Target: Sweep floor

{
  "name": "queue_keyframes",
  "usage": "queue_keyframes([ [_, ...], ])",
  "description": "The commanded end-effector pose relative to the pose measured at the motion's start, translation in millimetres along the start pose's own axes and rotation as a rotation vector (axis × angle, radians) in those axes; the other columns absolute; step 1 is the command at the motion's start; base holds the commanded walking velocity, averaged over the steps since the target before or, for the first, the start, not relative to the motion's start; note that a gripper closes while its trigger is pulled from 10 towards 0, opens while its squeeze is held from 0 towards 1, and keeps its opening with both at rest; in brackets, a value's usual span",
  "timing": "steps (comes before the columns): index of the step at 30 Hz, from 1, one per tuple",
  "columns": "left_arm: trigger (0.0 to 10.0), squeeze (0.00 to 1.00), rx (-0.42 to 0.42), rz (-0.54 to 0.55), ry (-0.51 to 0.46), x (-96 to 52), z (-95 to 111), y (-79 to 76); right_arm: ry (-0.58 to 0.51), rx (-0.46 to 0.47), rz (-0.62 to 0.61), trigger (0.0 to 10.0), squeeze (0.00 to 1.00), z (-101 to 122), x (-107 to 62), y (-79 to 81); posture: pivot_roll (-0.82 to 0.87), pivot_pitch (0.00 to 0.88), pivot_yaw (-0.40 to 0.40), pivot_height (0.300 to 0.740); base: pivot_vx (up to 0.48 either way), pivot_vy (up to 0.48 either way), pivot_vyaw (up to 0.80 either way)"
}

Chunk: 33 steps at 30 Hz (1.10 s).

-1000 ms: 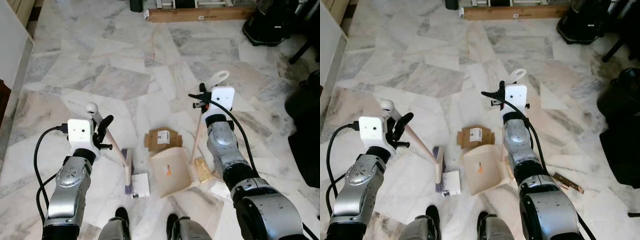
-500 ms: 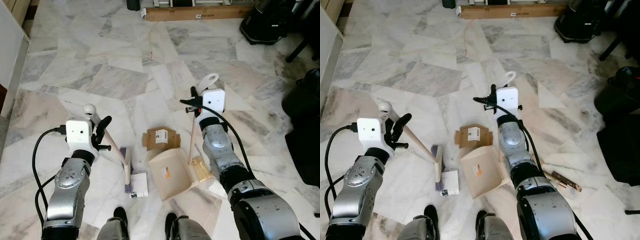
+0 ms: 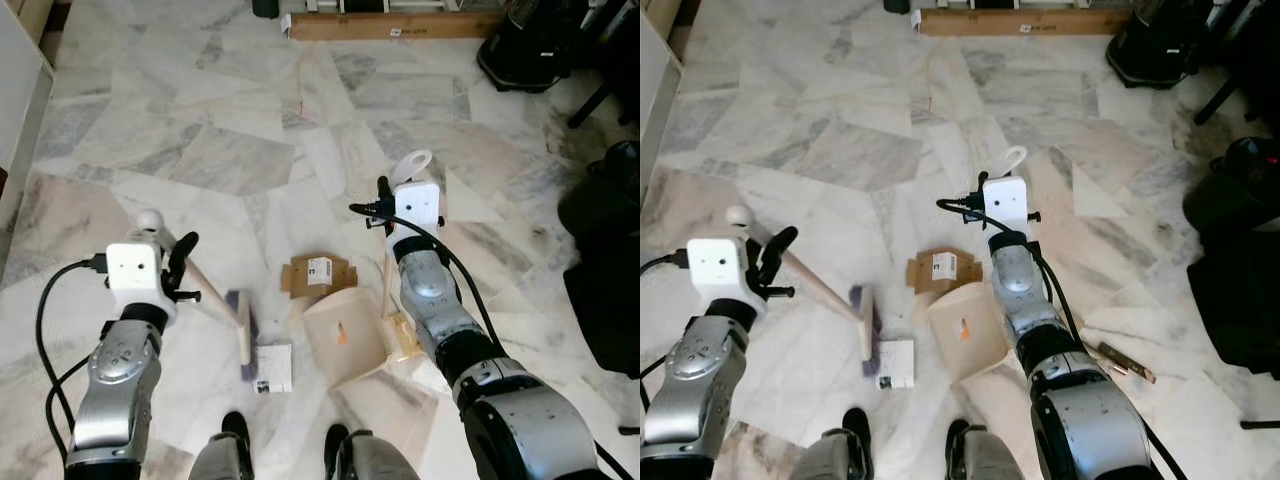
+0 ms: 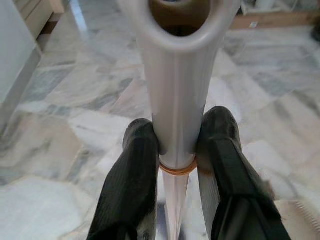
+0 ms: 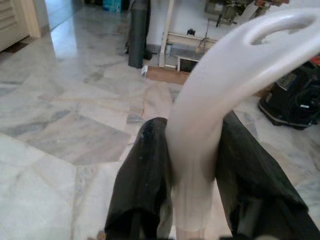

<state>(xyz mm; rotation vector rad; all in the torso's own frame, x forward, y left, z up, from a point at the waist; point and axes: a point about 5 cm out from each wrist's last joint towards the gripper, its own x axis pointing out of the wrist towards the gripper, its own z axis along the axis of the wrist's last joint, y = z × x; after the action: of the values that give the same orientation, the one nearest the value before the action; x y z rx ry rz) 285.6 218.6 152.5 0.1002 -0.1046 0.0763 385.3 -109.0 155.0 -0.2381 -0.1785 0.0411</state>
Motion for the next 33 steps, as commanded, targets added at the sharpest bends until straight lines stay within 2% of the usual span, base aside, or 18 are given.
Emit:
queue_keyframes([
  [1, 10.0, 0.0, 0.065, 0.065, 0.065, -7.4, -11, 12.9, 0.207, -0.045, 0.004, 10.0, 0.0, -43, -19.6, -1.1, -0.02, 0.378, -0.114, 0.74, 0.0, 0.0, 0.0],
  [5, 10.0, 0.0, 0.144, 0.076, 0.057, -9.6, -6, 22.5, 0.223, -0.064, 0.014, 10.0, 0.0, -46, -22.0, 2.0, -0.01, 0.38, -0.117, 0.74, 0.0, 0.0, 0.0],
  [10, 10.0, 0.0, 0.197, 0.048, 0.106, -11.8, -10, 24.6, 0.23, -0.07, 0.012, 10.0, 0.0, -48, -23.9, 3.6, -0.01, 0.379, -0.116, 0.74, 0.0, 0.0, 0.0],
  [11, 10.0, 0.0, 0.195, 0.027, 0.148, -13.0, -16, 23.4, 0.233, -0.083, 0.016, 10.0, 0.0, -49, -24.8, 4.6, -0.01, 0.381, -0.115, 0.74, 0.0, 0.0, 0.0],
  [13, 10.0, 0.0, 0.193, 0.02, 0.165, -13.6, -18, 22.9, 0.234, -0.088, 0.017, 10.0, 0.0, -50, -25.1, 4.9, -0.01, 0.381, -0.115, 0.74, 0.0, 0.0, 0.0],
  [14, 10.0, 0.0, 0.197, -0.029, 0.26, -17.5, -31, 19.2, 0.239, -0.086, 0.022, 10.0, 0.0, -52, -26.8, 5.9, -0.01, 0.382, -0.116, 0.74, 0.0, 0.0, 0.0],
  [15, 10.0, 0.0, 0.197, -0.029, 0.26, -17.5, -31, 19.2, 0.239, -0.086, 0.022, 10.0, 0.0, -52, -26.8, 5.9, -0.01, 0.382, -0.116, 0.74, 0.0, 0.0, 0.0],
  [17, 10.0, 0.0, 0.192, -0.088, 0.374, -24.2, -47, 12.8, 0.25, -0.084, 0.029, 10.0, 0.0, -55, -29.4, 7.2, 0.0, 0.382, -0.116, 0.74, 0.0, 0.0, 0.0],
  [18, 10.0, 0.0, 0.187, -0.095, 0.391, -25.3, -49, 11.6, 0.253, -0.084, 0.031, 10.0, 0.0, -55, -29.9, 7.5, 0.0, 0.382, -0.116, 0.74, 0.0, 0.0, 0.0],
  [20, 10.0, 0.0, 0.135, -0.125, 0.426, -27.4, -54, 5.2, 0.256, -0.091, 0.031, 10.0, 0.0, -57, -30.8, 7.7, 0.0, 0.383, -0.115, 0.74, 0.0, 0.0, 0.0],
  [21, 10.0, 0.0, 0.07, -0.148, 0.452, -28.1, -55, -1.0, 0.257, -0.097, 0.03, 10.0, 0.0, -57, -31.4, 7.5, 0.0, 0.382, -0.113, 0.74, 0.0, 0.0, 0.0],
  [22, 10.0, 0.0, 0.054, -0.152, 0.457, -28.1, -56, -2.4, 0.258, -0.098, 0.03, 10.0, 0.0, -57, -31.5, 7.5, 0.0, 0.382, -0.113, 0.74, 0.0, 0.0, 0.0],
  [24, 10.0, 0.0, 0.012, -0.163, 0.461, -26.0, -54, -6.6, 0.261, -0.103, 0.027, 10.0, 0.0, -58, -31.7, 6.7, 0.0, 0.382, -0.112, 0.74, 0.0, 0.0, 0.0],
  [27, 10.0, 0.0, -0.103, -0.187, 0.492, -20.4, -49, -14.0, 0.265, -0.113, 0.024, 10.0, 0.0, -59, -31.7, 5.5, 0.0, 0.383, -0.109, 0.74, 0.0, 0.0, 0.0],
  [28, 10.0, 0.0, -0.103, -0.187, 0.492, -20.4, -49, -14.0, 0.265, -0.113, 0.024, 10.0, 0.0, -59, -31.7, 5.5, 0.0, 0.383, -0.109, 0.74, 0.0, 0.0, 0.0],
  [29, 10.0, 0.0, -0.157, -0.205, 0.526, -17.5, -47, -17.2, 0.266, -0.115, 0.025, 10.0, 0.0, -59, -31.8, 5.8, 0.01, 0.382, -0.106, 0.74, 0.0, 0.0, 0.0],
  [33, 10.0, 0.0, -0.236, -0.21, 0.554, -12.6, -42, -20.4, 0.262, -0.126, 0.03, 10.0, 0.0, -58, -31.7, 6.3, 0.01, 0.381, -0.102, 0.74, 0.0, 0.0, 0.0],
])
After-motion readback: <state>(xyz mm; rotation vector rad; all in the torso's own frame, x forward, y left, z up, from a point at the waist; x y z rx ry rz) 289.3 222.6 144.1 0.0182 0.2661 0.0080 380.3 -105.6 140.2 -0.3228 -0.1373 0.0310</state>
